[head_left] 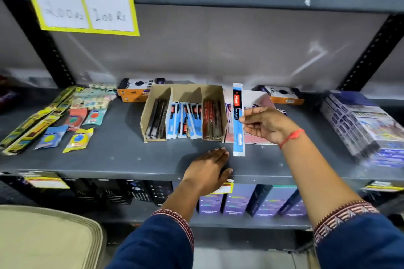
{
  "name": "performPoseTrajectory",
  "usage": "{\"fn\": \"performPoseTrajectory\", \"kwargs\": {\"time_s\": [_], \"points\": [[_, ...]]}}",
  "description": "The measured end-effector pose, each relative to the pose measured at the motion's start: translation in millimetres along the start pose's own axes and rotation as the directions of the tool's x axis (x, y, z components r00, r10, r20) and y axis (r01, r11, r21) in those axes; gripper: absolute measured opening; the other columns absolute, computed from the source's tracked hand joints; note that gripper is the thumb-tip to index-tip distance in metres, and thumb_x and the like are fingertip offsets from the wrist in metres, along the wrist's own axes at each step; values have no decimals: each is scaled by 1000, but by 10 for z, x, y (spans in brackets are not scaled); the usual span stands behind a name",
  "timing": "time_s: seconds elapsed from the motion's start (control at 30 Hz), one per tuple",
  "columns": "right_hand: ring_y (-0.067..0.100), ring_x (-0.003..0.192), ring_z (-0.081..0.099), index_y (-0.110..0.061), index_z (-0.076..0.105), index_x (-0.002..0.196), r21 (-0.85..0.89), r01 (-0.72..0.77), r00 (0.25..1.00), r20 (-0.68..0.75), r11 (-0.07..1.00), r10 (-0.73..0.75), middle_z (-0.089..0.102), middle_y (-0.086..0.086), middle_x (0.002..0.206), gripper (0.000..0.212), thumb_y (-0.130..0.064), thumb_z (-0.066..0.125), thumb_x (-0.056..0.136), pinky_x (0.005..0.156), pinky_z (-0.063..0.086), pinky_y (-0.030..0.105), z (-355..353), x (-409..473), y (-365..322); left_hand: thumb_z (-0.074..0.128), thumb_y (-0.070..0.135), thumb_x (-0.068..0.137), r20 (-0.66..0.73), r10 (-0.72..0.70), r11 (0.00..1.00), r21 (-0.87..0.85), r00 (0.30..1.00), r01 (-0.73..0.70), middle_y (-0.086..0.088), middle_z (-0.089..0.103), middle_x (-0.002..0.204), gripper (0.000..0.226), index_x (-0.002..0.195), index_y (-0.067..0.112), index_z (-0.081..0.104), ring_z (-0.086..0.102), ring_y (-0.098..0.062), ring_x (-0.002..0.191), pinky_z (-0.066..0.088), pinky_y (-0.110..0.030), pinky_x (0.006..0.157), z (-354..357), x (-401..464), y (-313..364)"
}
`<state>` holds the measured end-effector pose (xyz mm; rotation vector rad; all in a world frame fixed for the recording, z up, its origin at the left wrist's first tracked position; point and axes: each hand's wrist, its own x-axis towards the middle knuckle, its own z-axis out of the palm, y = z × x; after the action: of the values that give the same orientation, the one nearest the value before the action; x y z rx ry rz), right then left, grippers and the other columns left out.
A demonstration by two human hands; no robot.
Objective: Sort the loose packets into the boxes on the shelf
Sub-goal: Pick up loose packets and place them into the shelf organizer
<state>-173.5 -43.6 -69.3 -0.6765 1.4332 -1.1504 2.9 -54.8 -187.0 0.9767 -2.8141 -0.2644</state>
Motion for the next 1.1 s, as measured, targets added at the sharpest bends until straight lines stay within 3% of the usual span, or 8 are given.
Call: {"fn": "performPoseTrajectory", "kwargs": {"time_s": [0.27, 0.43, 0.6, 0.73, 0.83, 0.93, 1.0, 1.1], "points": [[1, 36, 61, -12, 59, 71, -114, 15, 997, 71, 993, -6, 65, -5, 41, 24, 7, 62, 83, 45, 54, 14, 676, 200, -43, 33, 44, 99, -91, -139, 990, 15, 986, 141, -2, 24, 154, 56, 146, 15, 25, 19, -15, 139, 16, -25, 109, -130, -370, -499], [11, 55, 56, -8, 55, 70, -295, 94, 995, 58, 951, -80, 57, 6, 65, 24, 12, 58, 84, 42, 52, 15, 1181, 445, -39, 36, 45, 97, -146, -211, 976, 13, 966, 215, -3, 26, 153, 57, 144, 13, 29, 21, -16, 139, 10, -24, 111, -157, -516, -853], [35, 95, 66, -7, 59, 79, -485, 101, 991, -28, 869, -131, 61, 17, 88, 20, 11, 53, 86, 84, 57, 35, 1510, 819, -53, 26, 53, 92, -183, -230, 971, 18, 956, 237, -3, 29, 152, 65, 143, 13, 31, 26, -18, 138, 11, -25, 111, -145, -570, -1027], [32, 102, 67, -8, 49, 59, -671, 38, 984, -105, 741, -145, 63, 18, 90, 29, 5, 53, 85, 48, 50, 14, 1621, 1061, -17, 34, 48, 84, -198, -230, 973, -24, 953, 230, -12, 61, 124, 63, 119, 3, 61, 59, -27, 111, 46, -37, 94, -152, -573, -1013], [25, 111, 58, 7, 62, 92, -742, 26, 986, -90, 669, -138, 55, 28, 131, 20, 3, 42, 95, 30, 33, 7, 1705, 1093, -19, 39, 44, 82, -229, -233, 972, -43, 945, 229, -12, 67, 115, 57, 111, 3, 66, 64, -26, 102, 51, -38, 85, -120, -574, -1032], [31, 128, 49, 15, 45, 131, -728, 4, 980, -135, 685, -148, 47, 28, 141, 36, 4, 36, 98, 54, 44, -3, 1711, 1180, 20, 39, 44, 82, -222, -227, 974, -56, 948, 220, -13, 67, 115, 57, 111, 3, 66, 64, -26, 103, 51, -36, 85, -121, -572, -1038], [35, 120, 58, 15, 57, 120, -809, -57, 968, -189, 585, -167, 60, 27, 127, 31, 2, 47, 93, 88, 51, 22, 1697, 1254, 46, 39, 44, 81, -224, -227, 974, -45, 948, 223, -12, 68, 113, 57, 109, 4, 67, 65, -26, 101, 52, -34, 83, -124, -572, -1047], [35, 109, 64, 13, 63, 111, -864, -51, 965, -172, 501, -199, 67, 25, 115, 27, 3, 49, 90, 90, 50, 35, 1705, 1316, 78, 40, 44, 81, -211, -224, 975, -57, 951, 217, -14, 67, 114, 57, 110, 3, 67, 65, -27, 101, 52, -35, 84, -122, -571, -1053]]}}
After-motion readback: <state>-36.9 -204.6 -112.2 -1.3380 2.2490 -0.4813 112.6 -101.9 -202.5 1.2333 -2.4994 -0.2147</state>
